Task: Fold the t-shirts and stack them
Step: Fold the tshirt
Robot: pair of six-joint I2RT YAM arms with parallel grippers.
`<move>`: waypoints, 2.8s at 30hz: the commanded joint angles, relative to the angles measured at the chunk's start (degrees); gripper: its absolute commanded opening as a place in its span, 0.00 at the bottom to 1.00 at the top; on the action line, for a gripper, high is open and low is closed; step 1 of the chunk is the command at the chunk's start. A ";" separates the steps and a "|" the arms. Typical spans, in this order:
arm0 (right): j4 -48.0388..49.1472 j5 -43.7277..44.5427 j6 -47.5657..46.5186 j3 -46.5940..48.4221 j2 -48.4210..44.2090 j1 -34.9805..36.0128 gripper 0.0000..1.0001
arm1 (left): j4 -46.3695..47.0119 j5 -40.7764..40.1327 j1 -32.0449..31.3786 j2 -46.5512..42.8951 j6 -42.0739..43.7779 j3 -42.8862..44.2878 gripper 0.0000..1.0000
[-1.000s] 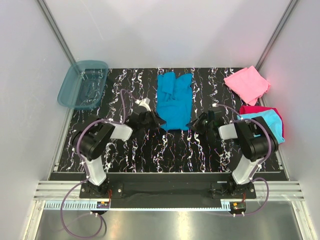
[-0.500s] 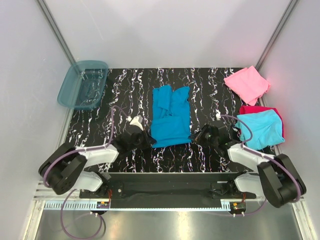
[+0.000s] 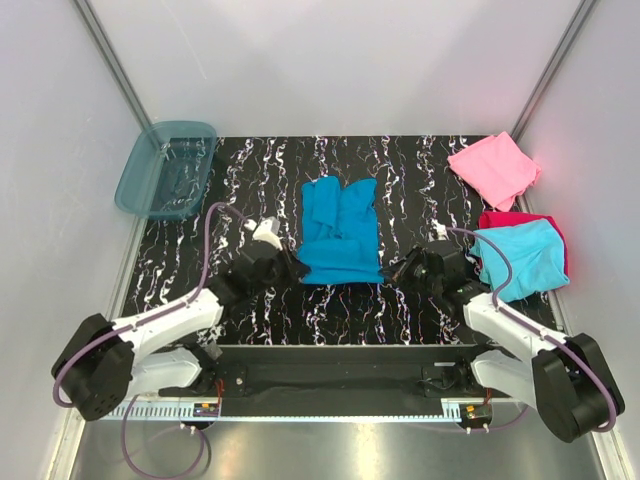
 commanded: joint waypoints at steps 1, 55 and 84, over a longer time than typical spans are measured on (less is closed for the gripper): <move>-2.18 6.12 -0.57 5.19 0.00 -0.70 0.00 | -4.64 -6.66 0.52 3.61 4.10 7.24 0.06; 3.88 -6.00 -5.75 71.90 66.79 -13.88 0.14 | -17.30 -0.24 23.02 58.91 20.71 68.51 0.47; 14.35 -3.54 -11.37 42.11 39.28 -9.22 0.71 | -7.73 9.25 15.81 37.89 15.97 47.77 0.55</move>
